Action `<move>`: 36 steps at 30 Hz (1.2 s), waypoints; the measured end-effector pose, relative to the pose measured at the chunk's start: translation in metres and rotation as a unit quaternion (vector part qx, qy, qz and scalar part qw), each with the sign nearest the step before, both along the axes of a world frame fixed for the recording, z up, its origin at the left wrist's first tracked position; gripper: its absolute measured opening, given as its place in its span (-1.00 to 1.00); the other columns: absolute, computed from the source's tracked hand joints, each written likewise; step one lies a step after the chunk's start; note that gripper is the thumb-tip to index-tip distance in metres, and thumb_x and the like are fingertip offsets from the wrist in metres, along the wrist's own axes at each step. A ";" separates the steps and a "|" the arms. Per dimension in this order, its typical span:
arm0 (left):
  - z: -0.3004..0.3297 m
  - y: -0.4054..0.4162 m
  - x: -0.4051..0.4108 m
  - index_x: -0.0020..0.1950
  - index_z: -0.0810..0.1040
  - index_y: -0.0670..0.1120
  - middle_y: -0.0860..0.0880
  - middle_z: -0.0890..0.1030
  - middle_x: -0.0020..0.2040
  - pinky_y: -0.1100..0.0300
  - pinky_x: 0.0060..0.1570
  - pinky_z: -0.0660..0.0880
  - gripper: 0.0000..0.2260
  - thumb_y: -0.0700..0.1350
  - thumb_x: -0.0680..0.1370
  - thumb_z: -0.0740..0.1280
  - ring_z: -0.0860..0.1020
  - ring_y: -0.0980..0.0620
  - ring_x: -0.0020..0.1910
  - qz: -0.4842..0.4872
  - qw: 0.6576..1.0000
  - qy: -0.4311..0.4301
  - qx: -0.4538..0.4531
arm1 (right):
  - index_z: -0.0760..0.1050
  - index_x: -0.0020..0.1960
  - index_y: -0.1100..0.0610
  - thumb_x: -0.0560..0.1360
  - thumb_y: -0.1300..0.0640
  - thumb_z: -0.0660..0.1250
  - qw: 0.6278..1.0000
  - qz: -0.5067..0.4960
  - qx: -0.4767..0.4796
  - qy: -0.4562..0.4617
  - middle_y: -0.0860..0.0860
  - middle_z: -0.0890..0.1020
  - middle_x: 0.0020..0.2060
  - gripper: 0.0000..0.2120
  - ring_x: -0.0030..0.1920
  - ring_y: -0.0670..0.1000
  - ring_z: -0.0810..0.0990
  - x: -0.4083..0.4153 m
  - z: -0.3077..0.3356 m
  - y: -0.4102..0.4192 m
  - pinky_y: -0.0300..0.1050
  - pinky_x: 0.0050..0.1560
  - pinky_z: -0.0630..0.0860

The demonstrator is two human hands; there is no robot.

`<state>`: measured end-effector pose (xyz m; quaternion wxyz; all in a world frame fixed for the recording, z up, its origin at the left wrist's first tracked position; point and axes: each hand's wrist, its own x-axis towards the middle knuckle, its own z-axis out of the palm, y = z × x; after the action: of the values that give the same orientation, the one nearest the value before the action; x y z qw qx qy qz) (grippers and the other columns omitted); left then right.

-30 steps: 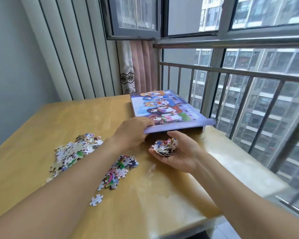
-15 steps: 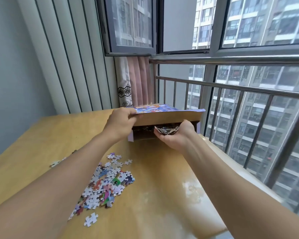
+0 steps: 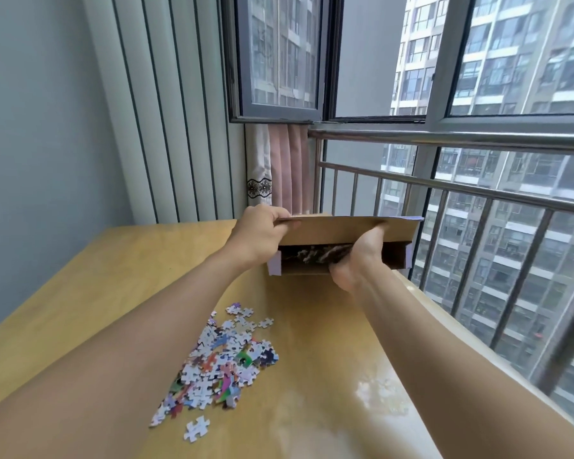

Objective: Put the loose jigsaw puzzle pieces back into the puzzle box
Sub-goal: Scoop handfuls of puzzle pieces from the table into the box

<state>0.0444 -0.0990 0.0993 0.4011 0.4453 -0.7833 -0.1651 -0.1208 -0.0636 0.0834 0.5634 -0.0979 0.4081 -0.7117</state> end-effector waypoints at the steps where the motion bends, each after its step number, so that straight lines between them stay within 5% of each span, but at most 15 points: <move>1: -0.002 0.000 0.000 -0.15 0.68 0.01 -0.13 0.68 -0.17 -0.05 -0.06 0.53 -0.84 -0.04 0.60 0.37 0.59 -0.20 -0.09 0.001 1.000 0.001 0.001 | 0.35 0.47 -0.03 0.53 -0.47 0.05 1.000 -0.012 0.013 0.023 0.02 0.59 0.22 -0.29 0.20 0.12 0.58 -0.001 -0.001 0.004 0.10 0.36 0.48; 4: -0.007 0.000 -0.001 -0.04 0.72 0.10 0.01 0.69 -0.15 0.04 -0.11 0.48 -0.89 -0.03 0.59 0.38 0.59 -0.10 -0.10 0.003 1.000 0.006 0.010 | 0.30 0.53 0.01 0.60 -0.38 0.00 0.993 -0.034 0.036 0.103 -0.01 0.55 0.18 -0.34 0.18 0.08 0.55 -0.010 -0.010 0.008 0.05 0.37 0.45; 9: -0.011 0.003 -0.006 0.03 0.73 0.04 0.15 0.64 -0.23 0.26 -0.18 0.41 -0.88 -0.03 0.60 0.39 0.54 0.10 -0.19 -0.003 1.000 0.017 0.012 | 0.32 0.52 -0.06 0.49 -0.50 0.11 0.998 -0.039 -0.001 0.046 -0.08 0.55 0.22 -0.24 0.24 0.02 0.54 -0.017 -0.016 0.006 0.01 0.43 0.39; 12: -0.009 0.006 -0.006 0.00 0.72 0.03 0.24 0.53 -0.34 0.40 -0.29 0.29 -0.88 -0.04 0.61 0.37 0.45 0.19 -0.29 -0.003 1.000 0.017 0.015 | 0.34 0.49 -0.04 0.40 -0.59 0.09 0.994 0.021 -0.001 0.111 -0.03 0.57 0.30 -0.13 0.32 0.07 0.54 -0.024 -0.025 -0.005 0.10 0.47 0.36; 15: -0.004 0.007 -0.004 -0.14 0.67 0.08 0.20 0.50 -0.40 0.39 -0.34 0.27 -0.85 -0.05 0.61 0.37 0.41 0.16 -0.34 -0.005 1.000 0.020 0.015 | 0.37 0.42 0.06 0.50 -0.51 0.07 0.972 0.064 0.002 0.227 0.00 0.60 0.21 -0.23 0.25 0.08 0.57 -0.034 -0.035 -0.010 0.10 0.45 0.37; 18: -0.005 0.007 -0.004 -0.11 0.69 0.08 0.02 0.62 -0.29 0.20 -0.23 0.37 -0.87 -0.03 0.60 0.38 0.45 0.05 -0.28 -0.011 1.000 0.015 0.017 | 0.48 0.33 0.20 0.57 -0.42 0.02 0.865 0.127 0.033 0.484 0.13 0.64 -0.01 -0.25 -0.01 0.07 0.60 -0.041 -0.038 0.004 -0.03 0.12 0.51; 20: -0.007 0.008 -0.005 -0.12 0.68 0.09 -0.05 0.65 -0.22 0.12 -0.17 0.41 -0.87 -0.02 0.60 0.37 0.49 0.00 -0.22 -0.013 1.000 0.012 0.015 | 0.52 0.21 0.12 0.64 -0.26 0.09 0.768 0.153 0.011 0.622 0.11 0.63 -0.06 -0.50 -0.07 0.06 0.59 -0.044 -0.038 0.012 -0.11 -0.16 0.47; 23: -0.004 0.009 -0.007 -0.23 0.63 0.10 -0.09 0.63 -0.25 0.12 -0.19 0.38 -0.79 -0.03 0.61 0.37 0.46 0.00 -0.24 -0.008 1.000 0.020 0.008 | 0.50 0.25 0.07 0.61 -0.02 0.26 0.627 0.150 -0.036 0.763 0.04 0.64 -0.01 -0.73 -0.07 0.04 0.58 -0.050 -0.034 0.012 -0.11 -0.18 0.46; 27: 0.000 0.009 -0.005 -0.29 0.58 0.12 -0.07 0.55 -0.33 0.13 -0.24 0.35 -0.74 -0.02 0.61 0.37 0.40 0.02 -0.31 -0.007 1.000 0.012 0.008 | 0.54 0.38 0.13 0.57 0.25 0.24 0.606 0.126 -0.077 0.782 0.08 0.65 0.20 -0.61 0.11 0.07 0.61 -0.058 -0.033 0.010 -0.16 0.03 0.50; 30: -0.001 0.009 -0.005 -0.32 0.56 0.13 -0.07 0.52 -0.36 0.14 -0.27 0.33 -0.72 -0.01 0.61 0.36 0.38 0.01 -0.34 -0.006 1.000 0.012 0.008 | 0.60 0.31 0.14 0.49 0.33 0.35 0.534 0.066 -0.156 0.829 0.04 0.67 0.19 -0.60 0.18 0.07 0.62 -0.067 -0.037 0.019 -0.12 0.19 0.52; 36: -0.005 0.006 -0.004 -0.24 0.62 0.08 -0.14 0.63 -0.23 0.13 -0.23 0.38 -0.78 -0.01 0.61 0.36 0.45 0.00 -0.28 -0.007 1.000 0.016 0.003 | 0.69 0.16 0.07 0.53 0.20 0.43 0.412 0.060 -0.213 0.884 -0.02 0.69 0.06 -0.78 0.06 0.07 0.65 -0.073 -0.060 0.019 0.08 0.04 0.61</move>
<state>0.0404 -0.0927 0.0947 0.4110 0.4382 -0.7794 -0.1778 -0.1936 -0.0446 0.0237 -0.1072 -0.8139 0.5086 -0.2595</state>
